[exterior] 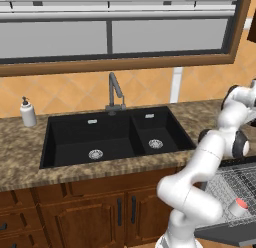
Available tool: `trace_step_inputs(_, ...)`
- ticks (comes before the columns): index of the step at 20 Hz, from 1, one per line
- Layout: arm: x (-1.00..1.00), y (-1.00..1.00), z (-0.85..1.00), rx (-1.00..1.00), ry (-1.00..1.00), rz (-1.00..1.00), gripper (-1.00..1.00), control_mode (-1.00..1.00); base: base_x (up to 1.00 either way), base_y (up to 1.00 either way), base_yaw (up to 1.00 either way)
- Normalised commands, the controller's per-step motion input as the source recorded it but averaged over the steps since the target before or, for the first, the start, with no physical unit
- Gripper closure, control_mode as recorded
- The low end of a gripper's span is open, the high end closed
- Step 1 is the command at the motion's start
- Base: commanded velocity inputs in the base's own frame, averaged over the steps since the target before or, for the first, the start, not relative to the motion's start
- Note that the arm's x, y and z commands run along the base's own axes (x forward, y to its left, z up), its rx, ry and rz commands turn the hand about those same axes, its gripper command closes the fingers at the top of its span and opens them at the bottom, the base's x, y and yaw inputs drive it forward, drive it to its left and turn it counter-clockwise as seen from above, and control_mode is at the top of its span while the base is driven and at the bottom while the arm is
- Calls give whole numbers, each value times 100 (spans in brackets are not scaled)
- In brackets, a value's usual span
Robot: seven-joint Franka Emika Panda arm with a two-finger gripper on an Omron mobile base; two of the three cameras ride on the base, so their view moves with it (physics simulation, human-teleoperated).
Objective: Pick up the cup and bowl from the counter, place them in the dishwasher, and close the dishwasher door.
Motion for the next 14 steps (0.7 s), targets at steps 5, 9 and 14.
trace_step_inputs(5, -73, 71, 36, 1, -8, -7, 100, -100, 0, 0, 0)
trace_step_inputs(9, -54, 3, -29, 2, -10, -31, 100, -100, 0, 0, 0)
trace_step_inputs(14, -82, 40, -36, 17, -23, -54, 100, -100, 0, 0, 0)
